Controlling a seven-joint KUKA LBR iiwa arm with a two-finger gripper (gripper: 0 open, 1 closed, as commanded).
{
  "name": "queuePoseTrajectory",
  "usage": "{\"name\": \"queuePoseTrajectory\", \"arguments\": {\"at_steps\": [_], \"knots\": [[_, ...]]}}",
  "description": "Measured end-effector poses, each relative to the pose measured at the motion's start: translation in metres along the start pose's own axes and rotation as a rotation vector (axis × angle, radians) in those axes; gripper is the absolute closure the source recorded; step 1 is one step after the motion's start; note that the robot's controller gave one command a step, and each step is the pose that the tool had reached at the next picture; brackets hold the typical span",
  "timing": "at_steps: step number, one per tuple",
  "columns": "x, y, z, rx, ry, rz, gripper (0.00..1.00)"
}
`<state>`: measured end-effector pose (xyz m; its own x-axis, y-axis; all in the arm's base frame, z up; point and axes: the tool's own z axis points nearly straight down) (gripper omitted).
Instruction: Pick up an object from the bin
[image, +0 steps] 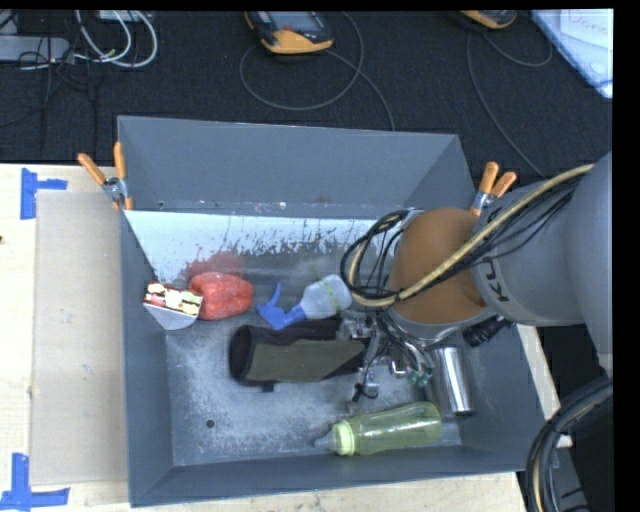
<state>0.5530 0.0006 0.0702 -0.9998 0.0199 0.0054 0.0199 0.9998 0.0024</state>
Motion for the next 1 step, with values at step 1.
{"name": "queuePoseTrajectory", "arguments": {"at_steps": [1], "knots": [[-0.0009, 0.0036, -0.0017, 0.002, -0.003, -0.012, 1.00]]}}
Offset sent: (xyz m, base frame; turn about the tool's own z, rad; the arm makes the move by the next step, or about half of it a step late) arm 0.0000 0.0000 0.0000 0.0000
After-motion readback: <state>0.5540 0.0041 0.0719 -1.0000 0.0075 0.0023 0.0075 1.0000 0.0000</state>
